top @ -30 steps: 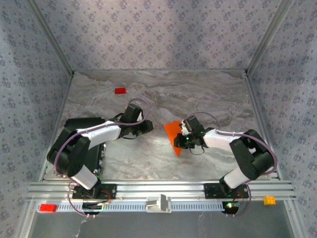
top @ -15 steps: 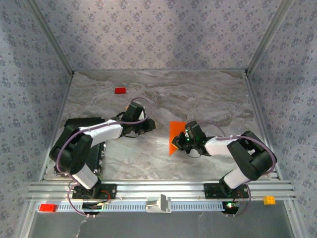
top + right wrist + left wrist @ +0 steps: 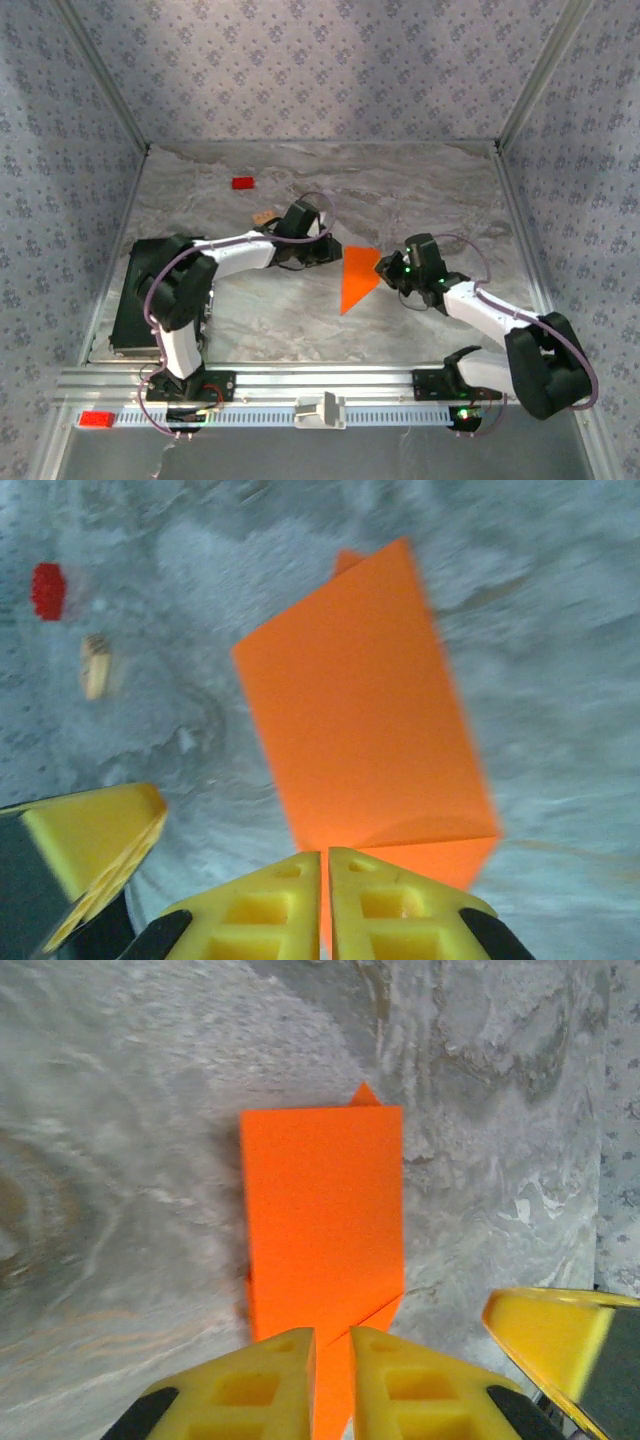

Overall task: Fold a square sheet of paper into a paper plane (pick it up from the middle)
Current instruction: Fold the wing for the fifth time at the center of the table.

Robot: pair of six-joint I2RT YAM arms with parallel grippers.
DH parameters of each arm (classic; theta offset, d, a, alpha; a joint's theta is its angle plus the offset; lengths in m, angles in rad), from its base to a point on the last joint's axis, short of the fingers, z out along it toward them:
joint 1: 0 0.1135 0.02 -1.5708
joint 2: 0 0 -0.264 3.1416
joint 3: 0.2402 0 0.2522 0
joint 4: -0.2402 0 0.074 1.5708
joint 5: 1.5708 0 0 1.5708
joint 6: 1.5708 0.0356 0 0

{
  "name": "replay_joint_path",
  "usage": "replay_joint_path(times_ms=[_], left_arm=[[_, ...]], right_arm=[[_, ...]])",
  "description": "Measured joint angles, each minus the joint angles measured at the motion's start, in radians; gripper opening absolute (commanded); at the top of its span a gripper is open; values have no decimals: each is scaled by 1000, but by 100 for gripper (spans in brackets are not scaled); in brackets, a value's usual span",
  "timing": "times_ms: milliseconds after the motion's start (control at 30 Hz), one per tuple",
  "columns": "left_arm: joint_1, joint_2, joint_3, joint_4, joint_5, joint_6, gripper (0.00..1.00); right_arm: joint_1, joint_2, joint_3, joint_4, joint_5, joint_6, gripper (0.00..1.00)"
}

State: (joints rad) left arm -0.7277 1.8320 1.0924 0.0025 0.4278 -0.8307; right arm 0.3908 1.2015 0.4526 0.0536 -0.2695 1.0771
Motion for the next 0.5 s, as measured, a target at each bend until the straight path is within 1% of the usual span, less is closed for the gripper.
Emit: replay_joint_path(times_ms=[67,133,333,500], left_arm=[[-8,43,37,-2,19,3,14],[-12,83,72,-9,37,4,14],[-12,169,137,-28,59,3,12],[-12,220,145,-28,69,0,10]], right_arm=[[-33,3,-14,-23,-19,-33,13],[-44,15,-19,-31,-38,-56,13],[-47,81,-20,-32,-85,-111,14],[-53,116,-11,-52,-98,-151,18]])
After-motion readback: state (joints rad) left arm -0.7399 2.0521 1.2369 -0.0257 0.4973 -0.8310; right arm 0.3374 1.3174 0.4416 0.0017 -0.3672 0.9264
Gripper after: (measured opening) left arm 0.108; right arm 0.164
